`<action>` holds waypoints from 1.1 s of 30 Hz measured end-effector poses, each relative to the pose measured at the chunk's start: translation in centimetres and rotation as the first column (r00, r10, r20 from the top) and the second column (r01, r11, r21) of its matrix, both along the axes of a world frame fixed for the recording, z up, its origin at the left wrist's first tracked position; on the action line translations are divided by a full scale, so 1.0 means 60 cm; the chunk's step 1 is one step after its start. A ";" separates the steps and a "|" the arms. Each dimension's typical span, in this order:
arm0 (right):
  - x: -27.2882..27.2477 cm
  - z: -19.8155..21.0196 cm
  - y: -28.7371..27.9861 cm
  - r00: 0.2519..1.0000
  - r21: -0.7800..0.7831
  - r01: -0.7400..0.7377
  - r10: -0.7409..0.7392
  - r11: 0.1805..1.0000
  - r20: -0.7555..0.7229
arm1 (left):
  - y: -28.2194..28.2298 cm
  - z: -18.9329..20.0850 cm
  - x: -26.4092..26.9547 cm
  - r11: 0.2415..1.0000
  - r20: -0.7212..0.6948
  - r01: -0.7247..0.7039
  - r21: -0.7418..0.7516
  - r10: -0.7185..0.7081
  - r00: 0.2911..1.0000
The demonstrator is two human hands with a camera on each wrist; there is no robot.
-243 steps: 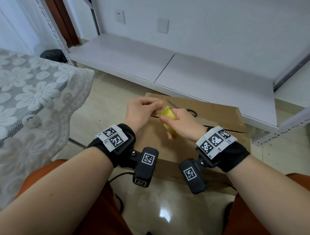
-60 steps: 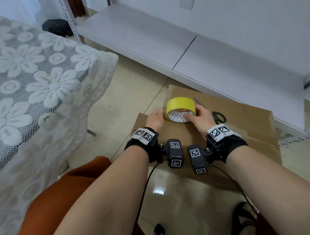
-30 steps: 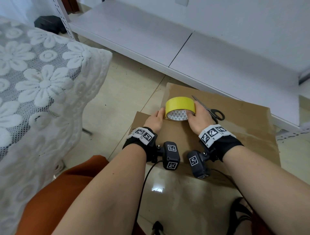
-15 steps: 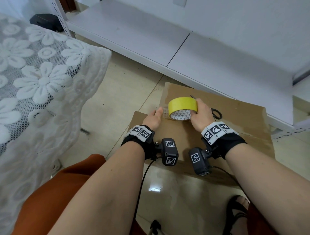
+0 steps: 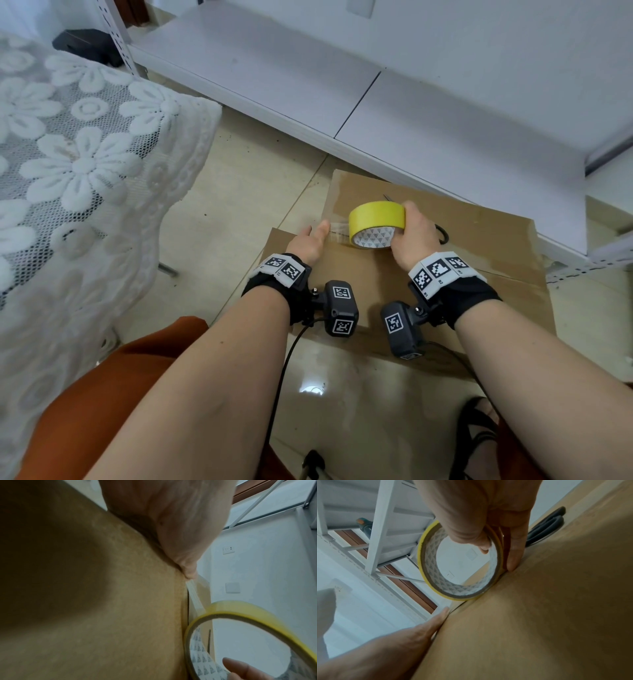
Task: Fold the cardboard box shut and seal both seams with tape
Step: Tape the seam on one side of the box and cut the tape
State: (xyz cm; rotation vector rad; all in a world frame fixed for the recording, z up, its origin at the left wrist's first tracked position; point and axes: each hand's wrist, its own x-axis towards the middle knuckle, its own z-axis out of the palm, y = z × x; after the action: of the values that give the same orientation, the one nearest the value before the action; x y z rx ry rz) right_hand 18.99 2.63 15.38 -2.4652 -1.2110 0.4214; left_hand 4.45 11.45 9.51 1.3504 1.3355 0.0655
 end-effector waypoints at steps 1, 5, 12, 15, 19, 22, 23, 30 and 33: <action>0.002 0.002 -0.001 1.000 -0.014 0.009 -0.009 1.000 0.005 | 0.001 -0.001 0.000 1.000 -0.004 -0.003 0.005 0.003 1.000; 0.007 0.010 -0.008 1.000 -0.056 -0.002 0.003 0.998 0.022 | -0.002 0.002 0.001 0.999 0.001 -0.031 0.023 0.031 1.000; 0.013 0.015 -0.005 0.999 -0.095 -0.034 0.035 0.995 0.009 | -0.043 0.033 0.005 0.717 -0.285 0.155 0.680 0.064 0.956; 0.013 0.018 -0.004 0.999 -0.113 -0.037 0.040 0.993 0.026 | -0.053 0.050 0.007 0.505 -0.426 0.401 0.765 -0.071 0.902; 0.018 0.023 -0.008 0.997 -0.138 -0.075 0.078 0.987 0.013 | -0.079 0.081 0.007 0.525 -0.651 0.686 0.503 -0.292 0.701; 0.029 0.022 -0.009 0.990 -0.141 -0.143 0.140 0.980 -0.029 | -0.091 0.101 -0.006 0.542 -0.704 0.783 0.304 -0.427 0.568; 0.034 0.022 -0.010 0.985 -0.141 -0.169 0.165 0.975 -0.043 | -0.093 0.105 -0.007 0.550 -0.709 0.790 0.269 -0.442 0.549; 0.052 0.015 -0.011 0.971 -0.145 -0.231 0.219 0.962 -0.093 | -0.087 0.088 0.008 0.562 -0.678 0.769 0.304 -0.439 0.589; 0.060 0.000 -0.016 0.974 -0.095 -0.212 0.202 0.973 -0.104 | -0.097 0.076 0.016 0.510 -0.698 0.778 0.366 -0.402 0.592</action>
State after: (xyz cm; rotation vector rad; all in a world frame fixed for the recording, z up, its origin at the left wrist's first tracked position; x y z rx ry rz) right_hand 22.56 1.68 15.40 -2.3824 -1.4463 0.6665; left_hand 5.43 5.66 14.08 2.5723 1.2018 -0.4318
